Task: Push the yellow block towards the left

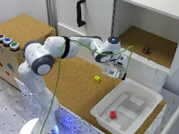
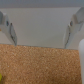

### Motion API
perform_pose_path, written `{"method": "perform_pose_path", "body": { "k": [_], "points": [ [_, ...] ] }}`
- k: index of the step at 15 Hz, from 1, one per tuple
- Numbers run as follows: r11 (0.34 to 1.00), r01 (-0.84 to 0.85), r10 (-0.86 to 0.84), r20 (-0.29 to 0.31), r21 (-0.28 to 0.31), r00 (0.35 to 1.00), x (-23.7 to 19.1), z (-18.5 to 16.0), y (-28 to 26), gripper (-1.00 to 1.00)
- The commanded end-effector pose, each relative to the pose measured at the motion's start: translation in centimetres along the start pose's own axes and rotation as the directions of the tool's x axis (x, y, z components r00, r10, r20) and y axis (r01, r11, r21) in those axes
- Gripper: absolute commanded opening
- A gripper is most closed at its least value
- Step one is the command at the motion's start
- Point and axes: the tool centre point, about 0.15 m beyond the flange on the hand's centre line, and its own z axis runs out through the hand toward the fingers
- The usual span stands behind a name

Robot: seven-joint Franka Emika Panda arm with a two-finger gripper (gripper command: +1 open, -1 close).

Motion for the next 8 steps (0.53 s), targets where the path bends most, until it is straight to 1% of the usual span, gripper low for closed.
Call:
{"method": "perform_pose_path", "body": {
  "k": [1,4,5,8],
  "points": [
    [0.999,-0.021,0.021,0.008,-0.032,1.0,0.8,1.0,0.0,1.0],
    [0.999,-0.021,0.021,0.008,-0.032,1.0,0.8,1.0,0.0,1.0],
    [1.0,-0.001,0.001,0.004,0.019,1.0,0.0,0.1,-0.4,1.0],
    [0.998,-0.007,0.006,0.02,0.064,1.0,-1.9,1.6,-3.4,1.0]
  ]
}}
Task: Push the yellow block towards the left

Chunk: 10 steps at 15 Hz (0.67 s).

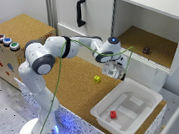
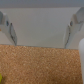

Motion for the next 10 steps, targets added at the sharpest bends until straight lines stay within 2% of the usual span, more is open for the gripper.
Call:
{"method": "perform_pose_path", "body": {
  "k": [1,2,5,6,7,10],
  "points": [
    [0.998,0.005,-0.006,0.022,0.064,1.0,-2.6,2.2,-4.1,1.0],
    [0.996,0.006,-0.008,0.033,0.084,0.999,-3.4,3.1,-4.9,1.0],
    [0.998,-0.018,0.011,0.098,0.066,0.995,-4.9,5.3,-4.9,1.0],
    [0.998,-0.02,0.014,0.1,0.061,0.995,-5.0,5.5,-4.7,1.0],
    [0.998,-0.023,0.017,0.106,0.06,0.994,-5.2,6.1,-4.6,-1.0],
    [0.997,-0.006,-0.003,0.107,0.083,0.994,-4.9,7.7,-6.1,-1.0]
  ]
}}
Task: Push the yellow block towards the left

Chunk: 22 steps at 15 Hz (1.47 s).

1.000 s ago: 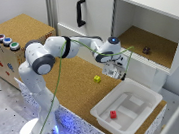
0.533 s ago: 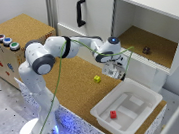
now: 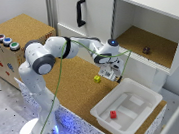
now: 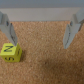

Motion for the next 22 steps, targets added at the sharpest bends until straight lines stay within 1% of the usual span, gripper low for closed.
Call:
{"method": "perform_pose_path", "body": {
  "k": [1,5,8,11,13,18,22],
  "points": [
    [1.0,0.015,-0.015,-0.015,-0.015,1.0,0.4,3.6,-2.0,-1.0],
    [0.999,0.044,-0.044,0.009,-0.013,0.999,1.1,5.3,-3.8,-1.0],
    [0.999,0.038,-0.038,0.013,0.002,0.999,1.8,6.4,-4.5,-1.0],
    [0.999,0.047,-0.047,0.031,-0.005,0.998,2.0,7.2,-5.3,-1.0],
    [0.999,0.048,-0.048,0.043,-0.004,0.998,1.7,7.3,-6.0,-1.0],
    [0.999,0.03,-0.031,0.055,0.03,0.998,0.8,7.0,-9.4,-1.0],
    [0.998,0.0,-0.003,0.064,0.057,0.998,1.4,7.0,-12.5,-1.0]
  ]
}}
